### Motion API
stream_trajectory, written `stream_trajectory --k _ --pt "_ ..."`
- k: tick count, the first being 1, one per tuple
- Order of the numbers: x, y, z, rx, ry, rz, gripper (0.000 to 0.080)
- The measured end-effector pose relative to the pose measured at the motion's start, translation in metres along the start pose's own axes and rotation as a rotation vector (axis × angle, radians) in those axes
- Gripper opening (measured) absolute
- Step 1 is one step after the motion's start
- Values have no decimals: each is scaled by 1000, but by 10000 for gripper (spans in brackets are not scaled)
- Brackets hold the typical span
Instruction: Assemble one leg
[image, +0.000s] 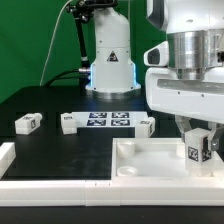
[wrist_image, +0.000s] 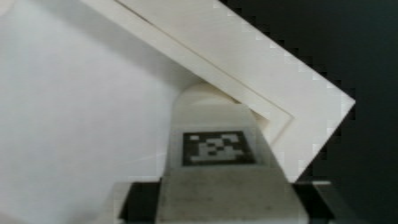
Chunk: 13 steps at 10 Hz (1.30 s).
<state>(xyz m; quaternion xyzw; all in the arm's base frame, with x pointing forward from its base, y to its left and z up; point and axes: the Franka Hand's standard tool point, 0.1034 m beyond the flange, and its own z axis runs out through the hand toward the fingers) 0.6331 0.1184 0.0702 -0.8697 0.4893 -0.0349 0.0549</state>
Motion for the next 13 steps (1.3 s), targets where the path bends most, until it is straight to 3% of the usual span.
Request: stream_trajectory --k 1,2,3,6,8,13 --pt "0 0 0 -1 0 -19 392" --pt "0 0 1 -1 0 -57 531" --pt "-1 0 1 -1 -1 -57 612" --pt "-4 -5 -3 -12 -2 -401 648" --pt "3 -5 -4 -14 -6 -699 649" --pt "8 -4 -4 -13 -2 -1106 637"
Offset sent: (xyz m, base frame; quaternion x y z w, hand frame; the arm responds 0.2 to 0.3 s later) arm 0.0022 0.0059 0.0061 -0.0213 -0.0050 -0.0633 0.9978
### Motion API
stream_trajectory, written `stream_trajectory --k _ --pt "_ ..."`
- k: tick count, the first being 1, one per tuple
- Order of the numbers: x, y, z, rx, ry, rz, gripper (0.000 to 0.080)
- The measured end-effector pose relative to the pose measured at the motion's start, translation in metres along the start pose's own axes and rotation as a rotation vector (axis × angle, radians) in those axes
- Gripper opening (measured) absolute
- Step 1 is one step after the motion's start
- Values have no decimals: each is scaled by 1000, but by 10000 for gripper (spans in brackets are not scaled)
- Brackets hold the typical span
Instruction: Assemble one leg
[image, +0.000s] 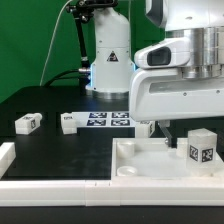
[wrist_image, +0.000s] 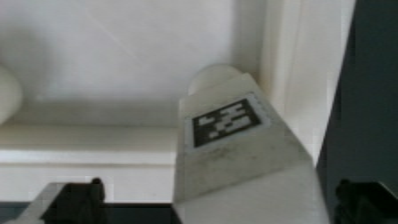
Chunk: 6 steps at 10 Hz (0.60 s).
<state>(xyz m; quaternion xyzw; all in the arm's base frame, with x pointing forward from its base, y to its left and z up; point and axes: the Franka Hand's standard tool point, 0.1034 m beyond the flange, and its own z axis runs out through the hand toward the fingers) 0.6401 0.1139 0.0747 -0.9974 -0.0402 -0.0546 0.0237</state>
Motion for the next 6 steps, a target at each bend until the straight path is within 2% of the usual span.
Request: stream_trajectory --k 1,3,4,6 --pt "0 0 0 0 0 1 637" --pt "0 0 0 2 0 48 287" --pt "0 0 0 2 0 47 287" --pt "0 -3 0 12 -2 283 290"
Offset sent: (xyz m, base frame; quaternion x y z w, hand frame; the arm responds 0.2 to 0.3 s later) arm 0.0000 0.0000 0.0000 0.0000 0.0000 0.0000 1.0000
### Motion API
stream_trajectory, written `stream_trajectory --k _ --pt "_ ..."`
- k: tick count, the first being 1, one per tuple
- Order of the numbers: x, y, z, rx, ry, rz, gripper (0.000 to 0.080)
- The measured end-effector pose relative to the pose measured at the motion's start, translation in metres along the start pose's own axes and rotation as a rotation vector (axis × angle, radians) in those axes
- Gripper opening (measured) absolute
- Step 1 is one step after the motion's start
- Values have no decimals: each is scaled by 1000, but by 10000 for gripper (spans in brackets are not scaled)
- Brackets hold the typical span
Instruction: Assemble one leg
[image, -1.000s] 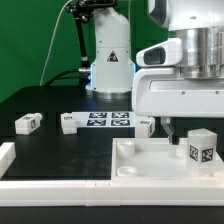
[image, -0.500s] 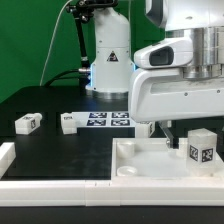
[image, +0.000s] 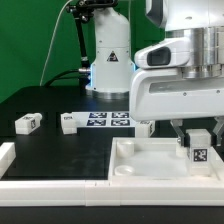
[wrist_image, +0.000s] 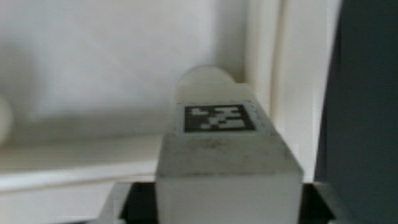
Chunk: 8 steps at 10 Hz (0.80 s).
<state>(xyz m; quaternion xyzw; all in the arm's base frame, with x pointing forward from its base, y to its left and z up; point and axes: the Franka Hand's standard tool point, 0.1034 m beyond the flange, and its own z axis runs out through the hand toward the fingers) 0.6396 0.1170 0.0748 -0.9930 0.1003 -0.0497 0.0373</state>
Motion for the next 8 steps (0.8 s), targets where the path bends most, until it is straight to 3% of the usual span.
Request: stream_trajectory --k 5,8 --pt "-1 6 0 -9 -8 670 290" --pt "-2 5 0 -29 -13 942 290"
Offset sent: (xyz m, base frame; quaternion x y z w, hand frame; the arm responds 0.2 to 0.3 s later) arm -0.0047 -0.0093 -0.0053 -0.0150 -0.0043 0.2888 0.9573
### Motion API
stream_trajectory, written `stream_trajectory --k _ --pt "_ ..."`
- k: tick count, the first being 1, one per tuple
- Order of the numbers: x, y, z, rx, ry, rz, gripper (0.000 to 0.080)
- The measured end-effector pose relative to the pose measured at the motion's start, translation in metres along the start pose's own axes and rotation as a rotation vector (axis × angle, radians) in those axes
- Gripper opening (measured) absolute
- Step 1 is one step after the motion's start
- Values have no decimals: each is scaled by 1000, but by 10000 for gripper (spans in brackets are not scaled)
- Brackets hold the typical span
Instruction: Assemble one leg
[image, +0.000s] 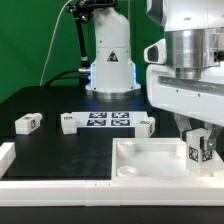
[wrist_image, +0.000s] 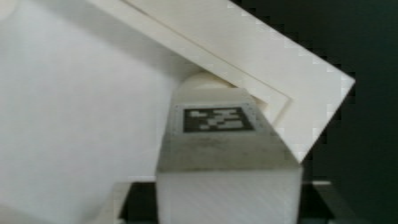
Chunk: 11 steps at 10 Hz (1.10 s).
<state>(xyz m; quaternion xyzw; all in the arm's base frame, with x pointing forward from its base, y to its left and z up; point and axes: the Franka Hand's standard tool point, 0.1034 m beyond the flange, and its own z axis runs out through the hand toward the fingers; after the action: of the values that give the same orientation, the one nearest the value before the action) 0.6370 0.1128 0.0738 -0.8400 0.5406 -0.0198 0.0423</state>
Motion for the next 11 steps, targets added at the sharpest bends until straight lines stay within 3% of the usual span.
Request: stream_trajectory --k 3,5,6,7,8,11 --pt "0 1 0 0 -16 198 291" --pt "-2 1 0 1 -16 128 313" --pt "-5 -1 -1 2 -17 116 486" --pt "-6 -2 0 7 -15 26 486" --pt "-8 -2 0 7 -16 -140 608" --pt "-13 -3 1 6 -12 -499 649"
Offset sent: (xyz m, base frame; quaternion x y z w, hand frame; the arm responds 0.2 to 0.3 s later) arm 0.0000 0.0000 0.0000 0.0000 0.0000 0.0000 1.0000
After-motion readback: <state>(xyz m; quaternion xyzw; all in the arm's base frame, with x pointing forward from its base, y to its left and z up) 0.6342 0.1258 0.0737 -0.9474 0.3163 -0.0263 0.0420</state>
